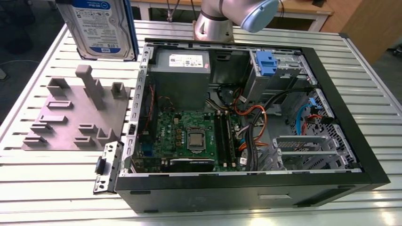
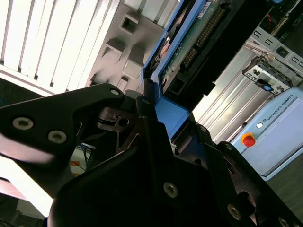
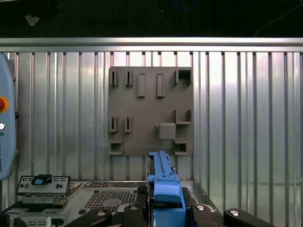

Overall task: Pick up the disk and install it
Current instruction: 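Pick up the disk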

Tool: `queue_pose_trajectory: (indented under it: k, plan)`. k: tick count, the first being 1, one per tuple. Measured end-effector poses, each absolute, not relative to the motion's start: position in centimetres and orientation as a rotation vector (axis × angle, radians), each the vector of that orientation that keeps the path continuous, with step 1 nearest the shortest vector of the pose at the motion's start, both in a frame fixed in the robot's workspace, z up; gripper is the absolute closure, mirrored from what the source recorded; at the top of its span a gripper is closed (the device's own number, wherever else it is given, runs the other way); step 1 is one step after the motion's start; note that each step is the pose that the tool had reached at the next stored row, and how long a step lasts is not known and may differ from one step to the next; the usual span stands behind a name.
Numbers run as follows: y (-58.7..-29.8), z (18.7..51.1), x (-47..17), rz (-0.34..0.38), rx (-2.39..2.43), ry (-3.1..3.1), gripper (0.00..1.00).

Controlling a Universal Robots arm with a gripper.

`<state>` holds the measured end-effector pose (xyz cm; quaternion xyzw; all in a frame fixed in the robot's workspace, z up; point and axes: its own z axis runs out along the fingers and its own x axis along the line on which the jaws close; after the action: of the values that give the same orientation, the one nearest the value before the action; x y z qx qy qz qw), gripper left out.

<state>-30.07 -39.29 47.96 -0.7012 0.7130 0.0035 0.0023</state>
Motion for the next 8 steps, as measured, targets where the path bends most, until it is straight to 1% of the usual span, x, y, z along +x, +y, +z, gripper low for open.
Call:
queue_pose_trajectory:
  k: [8]
  plan:
    - [-39.29,47.97,-29.69,0.011,-2.200,2.237,0.64]
